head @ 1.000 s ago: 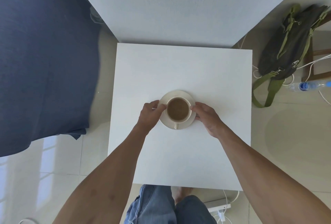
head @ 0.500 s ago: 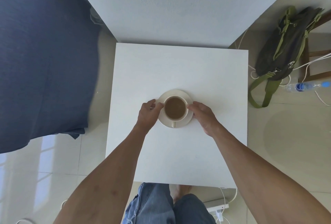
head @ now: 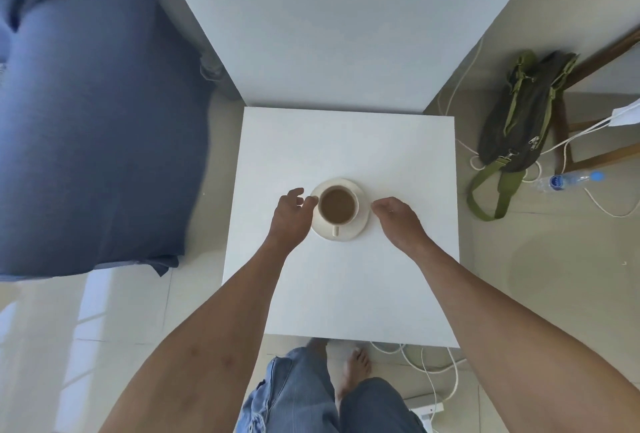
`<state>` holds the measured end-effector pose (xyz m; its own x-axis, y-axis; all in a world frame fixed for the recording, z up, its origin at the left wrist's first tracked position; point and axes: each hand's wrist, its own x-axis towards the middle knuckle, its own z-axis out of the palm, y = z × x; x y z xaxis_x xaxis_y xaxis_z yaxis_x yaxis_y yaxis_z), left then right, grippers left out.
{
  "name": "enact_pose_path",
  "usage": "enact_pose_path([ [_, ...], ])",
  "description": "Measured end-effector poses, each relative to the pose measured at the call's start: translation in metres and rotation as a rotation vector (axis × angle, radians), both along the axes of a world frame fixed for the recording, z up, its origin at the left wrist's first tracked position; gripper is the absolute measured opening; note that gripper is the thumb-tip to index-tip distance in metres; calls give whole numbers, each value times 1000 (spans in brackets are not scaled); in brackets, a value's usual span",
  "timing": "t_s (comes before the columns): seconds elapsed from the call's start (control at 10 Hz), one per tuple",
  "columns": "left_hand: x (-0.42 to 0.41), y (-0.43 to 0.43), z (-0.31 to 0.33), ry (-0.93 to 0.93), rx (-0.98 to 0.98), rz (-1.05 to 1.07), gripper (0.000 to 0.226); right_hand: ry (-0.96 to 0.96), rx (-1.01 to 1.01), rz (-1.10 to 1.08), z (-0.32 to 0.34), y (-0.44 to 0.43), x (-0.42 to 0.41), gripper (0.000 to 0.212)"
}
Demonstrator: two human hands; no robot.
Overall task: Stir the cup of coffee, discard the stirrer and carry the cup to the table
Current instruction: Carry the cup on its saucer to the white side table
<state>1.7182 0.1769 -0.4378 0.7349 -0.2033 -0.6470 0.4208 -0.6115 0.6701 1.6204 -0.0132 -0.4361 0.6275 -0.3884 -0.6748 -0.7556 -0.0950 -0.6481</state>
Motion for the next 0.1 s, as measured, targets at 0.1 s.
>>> enact_pose_path([
  [0.1,-6,1,36,-83,31,-88,52,-46,-80,41,33,-2,-7,34],
])
